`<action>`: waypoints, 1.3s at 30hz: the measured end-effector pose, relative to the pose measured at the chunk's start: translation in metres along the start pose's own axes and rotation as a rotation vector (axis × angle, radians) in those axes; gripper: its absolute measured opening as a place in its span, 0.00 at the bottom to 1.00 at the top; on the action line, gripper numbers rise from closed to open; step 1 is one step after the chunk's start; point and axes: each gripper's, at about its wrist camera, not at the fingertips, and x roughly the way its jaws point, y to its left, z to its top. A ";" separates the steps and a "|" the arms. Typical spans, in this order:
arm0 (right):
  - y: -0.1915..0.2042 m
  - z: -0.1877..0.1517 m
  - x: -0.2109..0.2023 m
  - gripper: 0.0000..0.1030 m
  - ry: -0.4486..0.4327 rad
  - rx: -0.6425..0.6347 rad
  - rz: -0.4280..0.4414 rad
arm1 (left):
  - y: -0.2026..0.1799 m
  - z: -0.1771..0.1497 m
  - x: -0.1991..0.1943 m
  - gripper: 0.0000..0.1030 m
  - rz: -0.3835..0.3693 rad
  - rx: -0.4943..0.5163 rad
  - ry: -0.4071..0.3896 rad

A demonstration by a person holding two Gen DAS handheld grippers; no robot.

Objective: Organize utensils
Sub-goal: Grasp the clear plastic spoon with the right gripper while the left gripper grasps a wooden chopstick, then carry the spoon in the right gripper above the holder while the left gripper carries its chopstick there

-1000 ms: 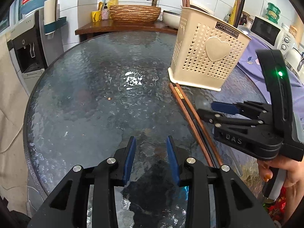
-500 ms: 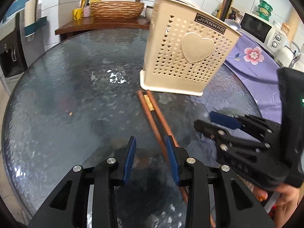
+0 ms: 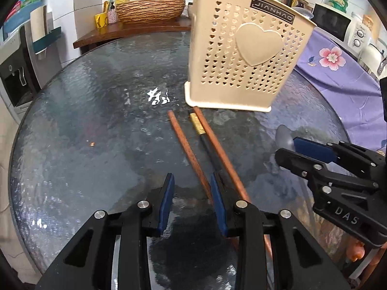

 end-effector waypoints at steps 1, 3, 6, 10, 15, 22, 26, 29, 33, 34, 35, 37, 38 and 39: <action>0.000 0.000 0.000 0.35 -0.001 0.003 -0.001 | 0.002 0.001 0.000 0.30 -0.002 -0.005 0.005; 0.001 0.000 -0.002 0.35 -0.005 0.005 -0.001 | 0.004 0.004 0.000 0.30 0.000 -0.013 0.006; 0.001 -0.001 -0.003 0.35 -0.008 0.002 -0.002 | 0.002 0.012 0.002 0.30 0.011 -0.011 -0.001; -0.002 -0.001 -0.006 0.35 -0.015 0.004 -0.007 | 0.005 0.027 0.014 0.30 0.047 -0.022 0.000; -0.006 -0.001 -0.009 0.35 -0.016 0.004 -0.019 | 0.011 0.041 0.027 0.21 0.054 -0.048 0.019; -0.009 0.003 -0.005 0.35 -0.023 0.010 -0.032 | 0.003 0.052 0.037 0.07 0.067 -0.035 0.020; -0.009 0.004 -0.005 0.35 -0.035 0.017 -0.027 | 0.004 0.053 0.038 0.06 0.065 -0.044 0.013; -0.010 0.004 -0.009 0.35 -0.043 0.012 -0.029 | 0.006 0.055 0.037 0.06 0.051 -0.054 0.011; -0.011 0.005 -0.018 0.35 -0.068 0.016 -0.020 | 0.002 0.056 0.020 0.06 0.039 -0.043 -0.033; -0.011 0.006 -0.020 0.35 -0.075 0.017 -0.018 | 0.000 0.057 0.013 0.06 0.033 -0.039 -0.050; -0.012 0.007 -0.023 0.35 -0.082 0.017 -0.014 | -0.001 0.057 0.006 0.06 0.029 -0.035 -0.065; -0.012 0.009 -0.031 0.35 -0.098 0.018 -0.004 | -0.004 0.058 -0.012 0.06 0.013 -0.026 -0.104; -0.011 0.011 -0.036 0.35 -0.108 0.019 -0.001 | -0.006 0.058 -0.022 0.06 0.004 -0.022 -0.125; -0.011 0.013 -0.043 0.35 -0.124 0.018 0.004 | -0.008 0.058 -0.034 0.06 -0.003 -0.018 -0.150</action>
